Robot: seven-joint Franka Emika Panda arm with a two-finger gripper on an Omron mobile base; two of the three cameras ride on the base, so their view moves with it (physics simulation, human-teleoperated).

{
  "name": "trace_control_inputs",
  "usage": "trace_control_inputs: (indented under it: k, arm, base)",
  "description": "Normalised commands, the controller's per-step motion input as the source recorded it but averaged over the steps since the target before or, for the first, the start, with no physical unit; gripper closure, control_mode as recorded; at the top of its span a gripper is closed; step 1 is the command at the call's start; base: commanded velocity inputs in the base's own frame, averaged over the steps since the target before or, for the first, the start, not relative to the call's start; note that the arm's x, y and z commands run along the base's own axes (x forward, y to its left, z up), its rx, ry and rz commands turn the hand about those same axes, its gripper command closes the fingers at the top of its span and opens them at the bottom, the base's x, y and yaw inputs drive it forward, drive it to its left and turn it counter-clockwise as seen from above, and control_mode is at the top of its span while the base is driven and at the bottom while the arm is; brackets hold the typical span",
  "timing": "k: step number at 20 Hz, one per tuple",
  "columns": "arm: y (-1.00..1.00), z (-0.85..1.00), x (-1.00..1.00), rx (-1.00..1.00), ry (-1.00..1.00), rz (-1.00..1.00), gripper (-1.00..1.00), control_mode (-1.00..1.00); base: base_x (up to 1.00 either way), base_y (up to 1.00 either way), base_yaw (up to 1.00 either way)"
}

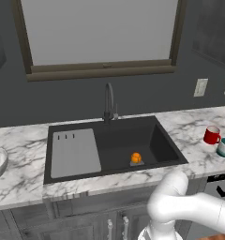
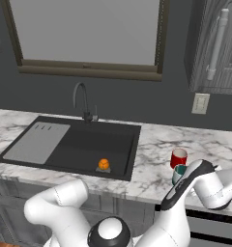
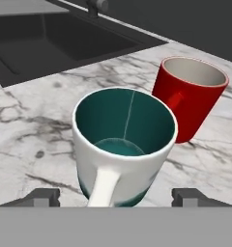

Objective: Clear the mugs and bowl far away from the sink.

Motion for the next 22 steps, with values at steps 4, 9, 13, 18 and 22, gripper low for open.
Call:
trace_control_inputs:
  k: [4, 9, 13, 18, 22]
  arm:
    - [0.13, -0.02, 0.09, 0.0, 0.04, 0.0, 1.0, -1.0]
    - [0.05, 0.0, 0.04, 0.0, 0.04, 0.0, 1.0, -1.0]
    - [0.0, 0.0, 0.0, 0.0, 0.0, 0.0, 1.0, -1.0]
    - [0.0, 0.0, 0.0, 0.0, 0.0, 0.0, 1.0, -1.0]
    - [0.0, 0.17, -0.11, 0.0, -0.04, 0.0, 1.0, -1.0]
  base:
    - [0.0, 0.0, 0.0]
    - [0.0, 0.0, 0.0]
    - [0.0, 0.0, 0.0]
    - [0.0, 0.0, 0.0]
    - [0.0, 0.0, 0.0]
